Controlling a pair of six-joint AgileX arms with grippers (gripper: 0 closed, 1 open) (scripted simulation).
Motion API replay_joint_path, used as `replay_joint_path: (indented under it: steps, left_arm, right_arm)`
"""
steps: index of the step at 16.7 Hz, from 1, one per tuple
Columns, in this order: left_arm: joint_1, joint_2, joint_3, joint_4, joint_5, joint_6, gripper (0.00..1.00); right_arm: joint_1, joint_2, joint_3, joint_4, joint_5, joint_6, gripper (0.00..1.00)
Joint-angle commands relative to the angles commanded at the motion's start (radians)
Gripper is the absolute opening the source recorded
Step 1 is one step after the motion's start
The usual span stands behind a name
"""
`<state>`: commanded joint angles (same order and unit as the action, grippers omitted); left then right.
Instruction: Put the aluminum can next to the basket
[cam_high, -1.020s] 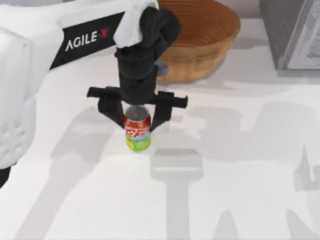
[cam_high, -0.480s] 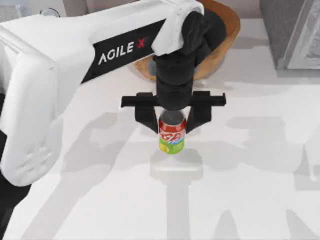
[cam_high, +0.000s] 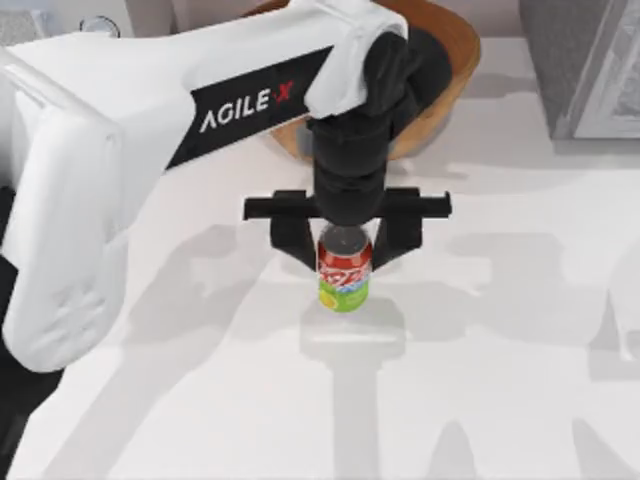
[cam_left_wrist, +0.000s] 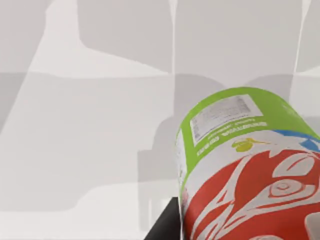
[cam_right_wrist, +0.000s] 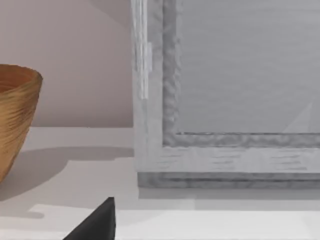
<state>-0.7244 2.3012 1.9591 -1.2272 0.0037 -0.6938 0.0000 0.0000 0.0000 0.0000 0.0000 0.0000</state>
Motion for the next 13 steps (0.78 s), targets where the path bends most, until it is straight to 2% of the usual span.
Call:
replay_joint_path:
  steps: [3, 13]
  left_arm:
    - [0.000, 0.000, 0.000, 0.000, 0.000, 0.000, 0.00]
    - [0.000, 0.000, 0.000, 0.000, 0.000, 0.000, 0.75]
  right_arm:
    - [0.000, 0.000, 0.000, 0.000, 0.000, 0.000, 1.00]
    - [0.000, 0.000, 0.000, 0.000, 0.000, 0.000, 1.00]
